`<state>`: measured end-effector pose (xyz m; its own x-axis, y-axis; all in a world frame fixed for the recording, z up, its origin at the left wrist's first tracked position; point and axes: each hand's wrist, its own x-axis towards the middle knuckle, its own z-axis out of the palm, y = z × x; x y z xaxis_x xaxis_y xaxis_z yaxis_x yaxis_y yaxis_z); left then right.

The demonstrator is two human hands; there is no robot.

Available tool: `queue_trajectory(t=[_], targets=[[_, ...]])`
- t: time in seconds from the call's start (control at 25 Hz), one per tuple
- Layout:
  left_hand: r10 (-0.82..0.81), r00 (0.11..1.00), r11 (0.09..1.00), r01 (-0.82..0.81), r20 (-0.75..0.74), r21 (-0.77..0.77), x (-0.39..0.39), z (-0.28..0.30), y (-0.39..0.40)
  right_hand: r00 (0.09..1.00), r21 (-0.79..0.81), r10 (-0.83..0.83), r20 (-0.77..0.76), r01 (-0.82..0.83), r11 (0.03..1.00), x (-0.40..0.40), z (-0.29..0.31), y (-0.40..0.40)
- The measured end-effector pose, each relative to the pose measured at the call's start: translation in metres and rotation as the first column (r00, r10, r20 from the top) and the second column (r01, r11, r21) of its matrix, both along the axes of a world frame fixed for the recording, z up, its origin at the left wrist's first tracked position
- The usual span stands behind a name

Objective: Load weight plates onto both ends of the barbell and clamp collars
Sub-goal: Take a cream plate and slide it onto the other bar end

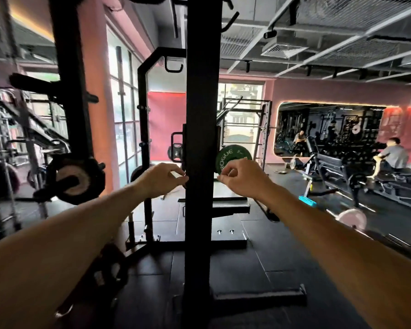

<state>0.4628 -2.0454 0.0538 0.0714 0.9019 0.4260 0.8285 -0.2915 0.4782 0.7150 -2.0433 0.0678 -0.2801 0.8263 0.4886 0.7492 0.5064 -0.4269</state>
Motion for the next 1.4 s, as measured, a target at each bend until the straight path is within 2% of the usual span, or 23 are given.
queue_trajectory(t=[0.2, 0.4, 0.72, 1.0, 1.4], targets=[[0.093, 0.995, 0.996, -0.093, -0.031, 0.005, -0.062, 0.0, -0.054, 0.999, -0.052, 0.049, 0.005, -0.049, 0.997, -0.051, -0.011, -0.038], [0.169, 0.985, 0.983, -0.17, -0.02, -0.076, -0.14, -0.011, -0.084, 0.994, -0.118, 0.113, -0.014, -0.114, 0.986, -0.119, -0.02, -0.047], [0.271, 0.962, 0.958, -0.268, 0.027, -0.099, -0.329, -0.035, -0.105, 0.98, -0.19, 0.199, -0.005, -0.197, 0.962, -0.31, -0.046, -0.04], [0.242, 0.97, 0.965, -0.244, -0.029, -0.092, -0.46, -0.05, -0.071, 0.989, -0.253, 0.144, -0.017, -0.144, 0.957, -0.451, -0.065, -0.013], [0.185, 0.979, 0.973, -0.171, 0.085, -0.152, -0.527, -0.078, 0.048, 0.994, -0.279, 0.105, -0.021, -0.106, 0.954, -0.516, -0.079, 0.096]])
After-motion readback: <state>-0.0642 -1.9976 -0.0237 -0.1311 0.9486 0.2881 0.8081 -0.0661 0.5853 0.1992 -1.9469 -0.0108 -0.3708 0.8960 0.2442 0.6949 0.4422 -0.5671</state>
